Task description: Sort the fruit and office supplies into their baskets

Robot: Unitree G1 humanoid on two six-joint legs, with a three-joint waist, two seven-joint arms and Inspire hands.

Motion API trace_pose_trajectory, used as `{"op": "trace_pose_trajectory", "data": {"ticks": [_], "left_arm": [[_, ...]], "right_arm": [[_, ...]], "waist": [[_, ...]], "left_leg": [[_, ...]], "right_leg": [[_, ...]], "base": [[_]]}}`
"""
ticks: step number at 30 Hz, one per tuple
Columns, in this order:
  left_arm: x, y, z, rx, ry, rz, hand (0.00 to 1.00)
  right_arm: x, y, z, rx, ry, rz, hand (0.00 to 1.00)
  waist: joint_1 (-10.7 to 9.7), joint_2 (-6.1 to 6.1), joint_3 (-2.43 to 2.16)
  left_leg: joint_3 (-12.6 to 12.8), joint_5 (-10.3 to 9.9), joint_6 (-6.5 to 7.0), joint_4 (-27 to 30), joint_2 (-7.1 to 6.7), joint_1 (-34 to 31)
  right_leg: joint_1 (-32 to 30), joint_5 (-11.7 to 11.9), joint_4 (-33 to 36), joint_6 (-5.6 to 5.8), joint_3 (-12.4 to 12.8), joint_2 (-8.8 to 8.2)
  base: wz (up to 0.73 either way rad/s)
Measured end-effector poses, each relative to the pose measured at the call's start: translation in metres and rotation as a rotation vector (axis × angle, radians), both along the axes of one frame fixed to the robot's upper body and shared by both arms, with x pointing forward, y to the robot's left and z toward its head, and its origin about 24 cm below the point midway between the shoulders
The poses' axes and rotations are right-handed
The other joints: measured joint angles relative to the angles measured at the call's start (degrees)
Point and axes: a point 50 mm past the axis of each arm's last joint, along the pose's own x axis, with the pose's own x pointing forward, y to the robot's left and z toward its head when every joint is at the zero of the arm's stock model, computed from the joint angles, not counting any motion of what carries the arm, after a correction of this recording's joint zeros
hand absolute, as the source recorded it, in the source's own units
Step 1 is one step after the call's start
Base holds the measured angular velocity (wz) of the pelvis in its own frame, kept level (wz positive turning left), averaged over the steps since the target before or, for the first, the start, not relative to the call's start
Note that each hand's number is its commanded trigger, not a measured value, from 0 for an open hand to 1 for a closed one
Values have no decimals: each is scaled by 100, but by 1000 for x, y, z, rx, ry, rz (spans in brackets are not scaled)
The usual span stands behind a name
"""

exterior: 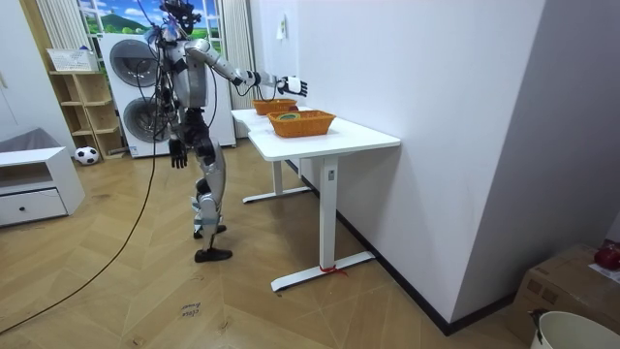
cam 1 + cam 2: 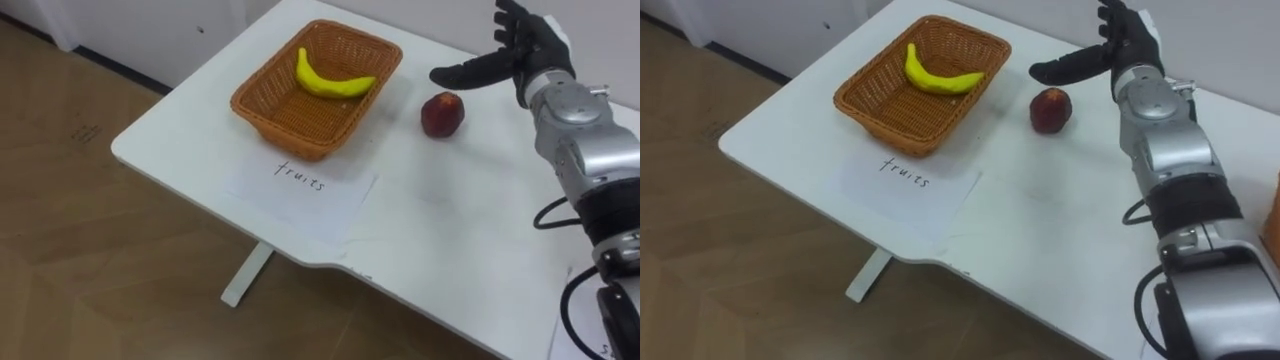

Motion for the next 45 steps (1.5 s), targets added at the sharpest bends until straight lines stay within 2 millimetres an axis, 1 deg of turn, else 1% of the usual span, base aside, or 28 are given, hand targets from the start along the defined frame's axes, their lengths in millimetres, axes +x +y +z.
{"op": "trace_pose_trajectory", "data": {"ticks": [5,6,9,12,14,16,27,29,32,35,45], "left_arm": [[2,-2,-1,-20,-2,-9,0],[2,-3,-1,-22,-2,-8,0],[3,-4,-1,-23,-5,-10,0],[9,-6,-1,-28,-13,-34,0],[13,-8,-2,-34,-20,-54,0],[14,-9,-2,-37,-33,-56,0],[14,-12,-2,-52,-40,-50,0],[15,-12,-2,-49,-45,-47,0],[17,-12,-2,-42,-62,-30,0],[17,-11,-1,-46,-70,-15,0],[22,-10,0,-53,-108,15,0]], "right_arm": [[-1,-3,-7,-4,31,-1,0],[-1,-4,-8,-4,33,0,0],[-1,-4,-9,3,36,5,0],[-1,-3,-12,6,51,17,0],[-1,-4,-13,11,49,17,0],[-3,-7,-19,11,72,0,0],[-3,-3,-23,41,76,-3,0],[-3,-3,-24,36,79,-4,0],[-6,-6,-35,15,121,-20,0],[-5,-5,-33,5,104,-17,0],[-5,-5,-34,0,100,-16,0]], "waist": [[15,28,39],[14,51,62],[19,76,71],[52,77,72],[121,76,73],[160,73,74],[183,76,78],[188,66,84],[183,26,106],[174,22,108],[178,25,120]], "left_leg": [[-3,0,0,28,9,-121],[-4,0,0,34,8,-146],[0,2,-1,30,9,-217],[21,2,-1,15,11,-227],[56,3,-1,5,12,-238],[41,3,-1,6,7,-228],[13,4,0,12,1,-324],[18,4,0,30,5,-377],[18,6,-2,75,15,-503],[31,6,-1,113,22,-592],[42,7,2,126,22,-604]], "right_leg": [[-76,0,-6,0,-68,10],[-91,0,-12,-1,-73,10],[-171,1,-11,-2,-70,9],[-211,1,-8,-2,-43,6],[-257,1,-12,-2,-5,4],[-249,1,-12,-2,0,1],[-316,1,-13,-2,-50,-2],[-364,1,-4,-2,-54,1],[-466,7,21,-11,-69,5],[-570,10,88,-16,-76,-4],[-574,11,87,-18,-105,-8]], "base": [[7],[0],[0],[-5],[-13],[-2],[2],[0],[0],[-1],[0]]}}
